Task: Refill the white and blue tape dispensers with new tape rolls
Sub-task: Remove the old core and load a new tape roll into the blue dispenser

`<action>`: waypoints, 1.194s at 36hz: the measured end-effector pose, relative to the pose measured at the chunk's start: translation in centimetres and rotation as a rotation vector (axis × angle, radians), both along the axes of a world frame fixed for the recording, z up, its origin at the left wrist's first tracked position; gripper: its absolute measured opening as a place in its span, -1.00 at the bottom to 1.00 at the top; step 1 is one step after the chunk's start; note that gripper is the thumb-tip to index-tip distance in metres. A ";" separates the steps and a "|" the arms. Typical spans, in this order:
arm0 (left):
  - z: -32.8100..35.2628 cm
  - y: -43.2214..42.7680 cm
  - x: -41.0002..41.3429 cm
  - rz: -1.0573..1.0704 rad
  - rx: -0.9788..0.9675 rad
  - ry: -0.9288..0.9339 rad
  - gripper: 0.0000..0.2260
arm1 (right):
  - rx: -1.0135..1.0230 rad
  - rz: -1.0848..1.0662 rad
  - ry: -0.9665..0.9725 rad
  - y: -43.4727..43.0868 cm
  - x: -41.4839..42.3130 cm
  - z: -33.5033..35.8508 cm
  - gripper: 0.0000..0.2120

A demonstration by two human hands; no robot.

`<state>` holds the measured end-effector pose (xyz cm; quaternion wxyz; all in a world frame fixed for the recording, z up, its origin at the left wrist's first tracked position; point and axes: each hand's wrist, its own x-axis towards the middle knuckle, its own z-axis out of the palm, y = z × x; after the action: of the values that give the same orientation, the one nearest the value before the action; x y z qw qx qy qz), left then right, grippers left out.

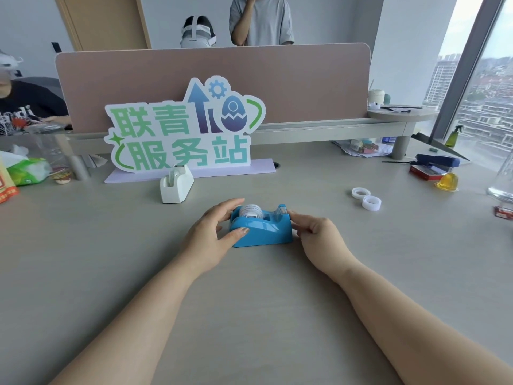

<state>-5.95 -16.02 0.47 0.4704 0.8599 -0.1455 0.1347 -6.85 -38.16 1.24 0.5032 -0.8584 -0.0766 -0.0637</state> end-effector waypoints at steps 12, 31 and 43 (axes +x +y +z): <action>0.2 -0.3 -0.4 -0.005 -0.061 0.043 -0.50 | 0.064 -0.080 -0.031 0.3 -0.2 0.1 -0.48; 0.2 -0.6 -0.4 0.046 -0.108 0.095 -0.47 | -0.057 -0.055 -0.056 0.5 -0.1 0.2 -0.38; 0.3 -1.0 -1.2 0.061 -0.029 0.169 -0.58 | -0.164 -0.207 -0.022 0.5 -0.5 0.4 -0.56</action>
<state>-7.14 -17.07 0.79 0.4889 0.8654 -0.0768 0.0779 -7.37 -37.70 1.60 0.4213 -0.8992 0.0022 -0.1183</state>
